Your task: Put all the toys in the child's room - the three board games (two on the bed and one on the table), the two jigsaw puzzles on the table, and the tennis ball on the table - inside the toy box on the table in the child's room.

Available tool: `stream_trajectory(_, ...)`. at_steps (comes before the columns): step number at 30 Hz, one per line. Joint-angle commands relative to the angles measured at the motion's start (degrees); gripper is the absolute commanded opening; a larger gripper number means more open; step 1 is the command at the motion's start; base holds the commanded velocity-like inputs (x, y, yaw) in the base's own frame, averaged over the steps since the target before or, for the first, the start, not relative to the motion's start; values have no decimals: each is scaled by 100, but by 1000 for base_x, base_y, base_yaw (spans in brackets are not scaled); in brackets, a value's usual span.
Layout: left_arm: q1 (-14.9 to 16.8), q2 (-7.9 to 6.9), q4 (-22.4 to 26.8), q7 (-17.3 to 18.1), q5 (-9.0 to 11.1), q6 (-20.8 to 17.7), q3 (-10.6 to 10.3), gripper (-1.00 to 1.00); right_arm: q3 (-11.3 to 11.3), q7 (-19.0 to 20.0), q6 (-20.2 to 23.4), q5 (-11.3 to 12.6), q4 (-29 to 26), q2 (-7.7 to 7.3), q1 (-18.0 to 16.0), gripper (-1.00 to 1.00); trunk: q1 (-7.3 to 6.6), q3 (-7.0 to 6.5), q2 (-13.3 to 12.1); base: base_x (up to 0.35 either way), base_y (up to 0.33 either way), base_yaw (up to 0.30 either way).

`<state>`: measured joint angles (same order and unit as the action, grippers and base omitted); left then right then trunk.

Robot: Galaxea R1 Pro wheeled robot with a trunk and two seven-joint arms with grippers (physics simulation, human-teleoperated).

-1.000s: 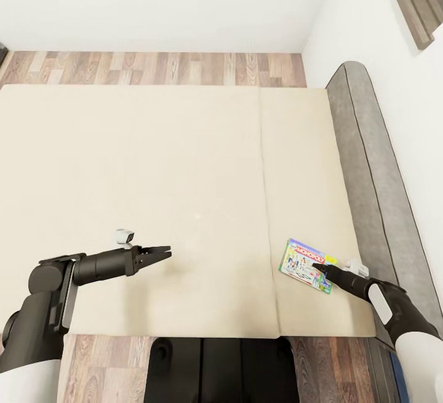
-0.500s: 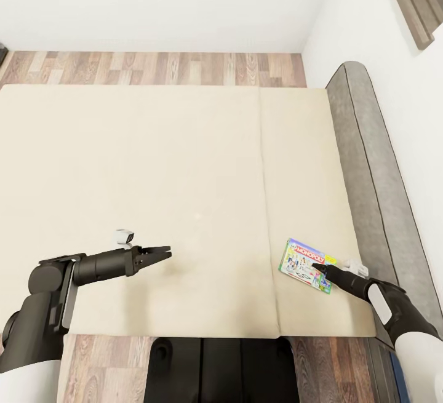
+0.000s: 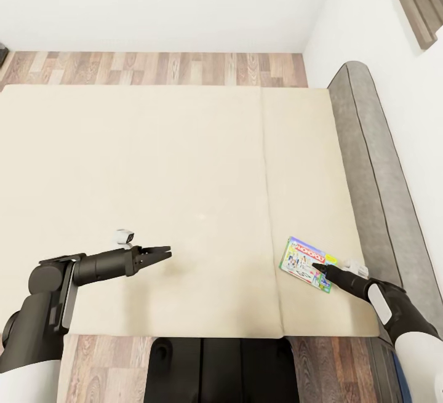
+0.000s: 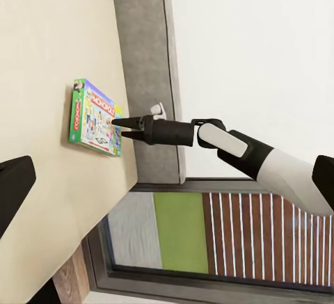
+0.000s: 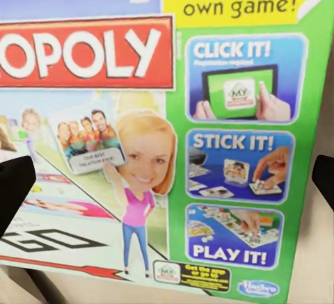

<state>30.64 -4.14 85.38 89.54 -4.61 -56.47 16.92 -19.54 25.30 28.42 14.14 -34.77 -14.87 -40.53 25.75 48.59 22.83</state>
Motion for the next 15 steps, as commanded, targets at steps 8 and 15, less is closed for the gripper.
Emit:
stream_trajectory(8,3,3,5,46,-47,-58,5,100,-16,10,49,36,-9,2,-1,100,3,6,9,0,6,0)
stream_trajectory(15,3,5,5,46,-49,-57,5,100,-16,15,56,36,-12,2,-3,100,3,6,9,0,0,0)
